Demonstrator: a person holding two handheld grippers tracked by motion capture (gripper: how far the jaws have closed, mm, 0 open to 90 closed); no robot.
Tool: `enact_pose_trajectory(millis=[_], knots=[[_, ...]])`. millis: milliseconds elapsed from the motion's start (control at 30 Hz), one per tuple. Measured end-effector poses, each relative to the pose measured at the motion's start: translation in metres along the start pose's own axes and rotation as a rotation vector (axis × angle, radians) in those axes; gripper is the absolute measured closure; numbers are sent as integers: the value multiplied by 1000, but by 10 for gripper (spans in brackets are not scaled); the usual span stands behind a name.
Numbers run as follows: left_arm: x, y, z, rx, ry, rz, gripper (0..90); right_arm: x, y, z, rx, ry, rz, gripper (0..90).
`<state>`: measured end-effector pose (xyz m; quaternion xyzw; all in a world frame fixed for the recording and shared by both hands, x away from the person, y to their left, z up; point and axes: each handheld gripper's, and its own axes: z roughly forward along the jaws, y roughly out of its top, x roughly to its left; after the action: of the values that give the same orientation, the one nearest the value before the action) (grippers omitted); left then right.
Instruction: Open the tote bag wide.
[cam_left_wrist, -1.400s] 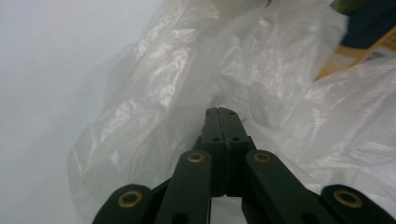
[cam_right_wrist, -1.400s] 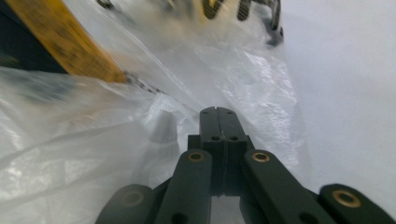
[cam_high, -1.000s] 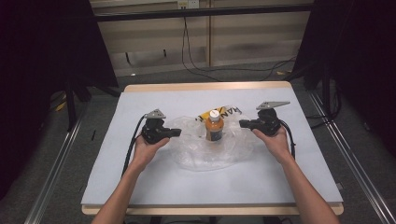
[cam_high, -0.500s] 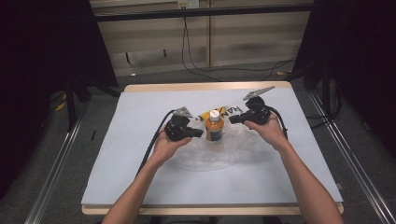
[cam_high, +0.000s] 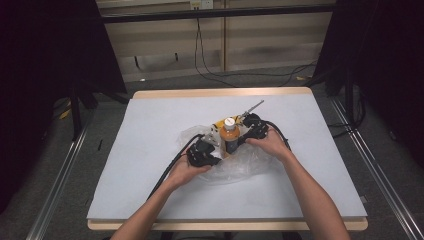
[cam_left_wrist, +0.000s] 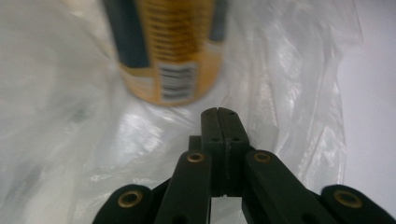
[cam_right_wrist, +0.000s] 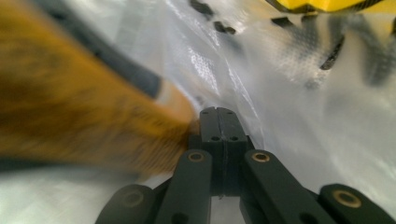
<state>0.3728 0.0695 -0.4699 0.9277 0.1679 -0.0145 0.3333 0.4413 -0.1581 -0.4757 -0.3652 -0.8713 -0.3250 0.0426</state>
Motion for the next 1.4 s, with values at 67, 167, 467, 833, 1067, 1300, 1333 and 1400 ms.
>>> enact_pose_trajectory(millis=[67,167,467,833,1067,1300,1333,1400], knots=[[-7,-3,1,4,-10,7,900,-5,3,2,-20,-1,23,900],[-16,-8,-1,5,-17,15,900,-9,6,2,-30,-21,43,900],[-49,-24,-8,-4,-82,81,900,-26,18,7,-95,-101,100,900],[-67,-28,-12,-13,-116,100,900,-37,21,2,-135,-273,184,900],[-46,-12,-36,-143,-106,21,900,-20,16,-17,-167,-200,100,900],[-20,8,-53,-177,-18,-32,900,1,13,-46,-183,-159,45,900],[-15,10,-53,-191,-13,-40,900,5,11,-48,-186,-155,33,900],[-6,17,-53,-142,5,-45,900,8,4,-49,-188,-123,41,900]])
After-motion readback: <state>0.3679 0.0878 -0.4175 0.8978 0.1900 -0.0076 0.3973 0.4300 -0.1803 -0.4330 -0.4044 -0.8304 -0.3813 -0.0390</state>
